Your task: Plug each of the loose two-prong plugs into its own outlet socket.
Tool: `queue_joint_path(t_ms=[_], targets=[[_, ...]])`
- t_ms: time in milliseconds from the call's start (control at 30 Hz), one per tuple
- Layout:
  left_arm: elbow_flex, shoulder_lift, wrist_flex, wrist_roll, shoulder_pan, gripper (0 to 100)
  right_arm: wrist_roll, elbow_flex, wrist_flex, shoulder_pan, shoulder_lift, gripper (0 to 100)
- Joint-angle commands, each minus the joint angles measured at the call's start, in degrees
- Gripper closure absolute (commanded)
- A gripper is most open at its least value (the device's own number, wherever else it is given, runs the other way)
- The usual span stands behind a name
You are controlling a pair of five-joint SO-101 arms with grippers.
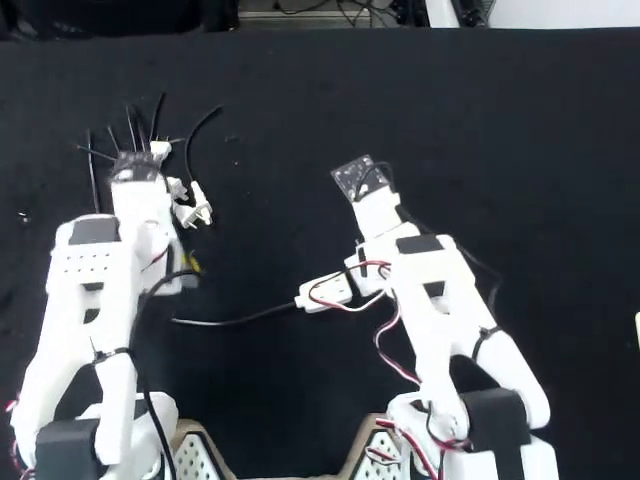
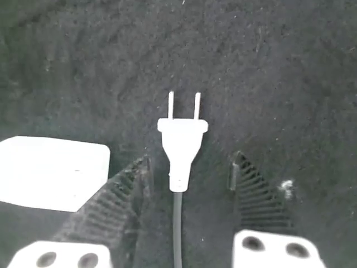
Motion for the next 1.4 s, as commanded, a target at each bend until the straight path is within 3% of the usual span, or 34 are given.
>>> queue_joint_path(t_ms=[0,133,267,467,667,833,1100,1233,1367], targets=[[-5.1,-0.2,-2.4,3.0,2.9,74,3.2,-3.1,-0.5,1.8,2.0,78.3],[0.0,-0.2,-9.1,6.8,3.0,74,5.0,-6.1,-4.0,4.1,8.8,83.3],[5.4,-0.2,-13.6,7.9,3.2,74,4.7,-9.2,-2.7,5.1,12.6,98.2],[12.3,-0.8,-19.9,7.9,6.0,74,-0.4,-8.0,0.6,5.6,1.1,98.8],[11.7,-2.5,-19.5,12.0,6.3,74,-0.6,0.2,6.2,-7.1,-23.3,98.8],[12.5,-14.2,-14.2,13.3,5.5,74,-1.0,11.3,0.4,-19.2,-38.2,98.8],[25.6,-42.0,-18.7,14.2,6.1,74,-1.1,28.6,-13.5,-29.2,-52.3,98.8],[29.9,-52.0,-18.7,14.2,7.0,74,-1.1,31.2,-14.2,-32.2,-55.4,98.8],[32.4,-58.6,-17.3,14.0,12.4,74,-1.1,31.5,-14.1,-33.1,-55.4,98.8]])
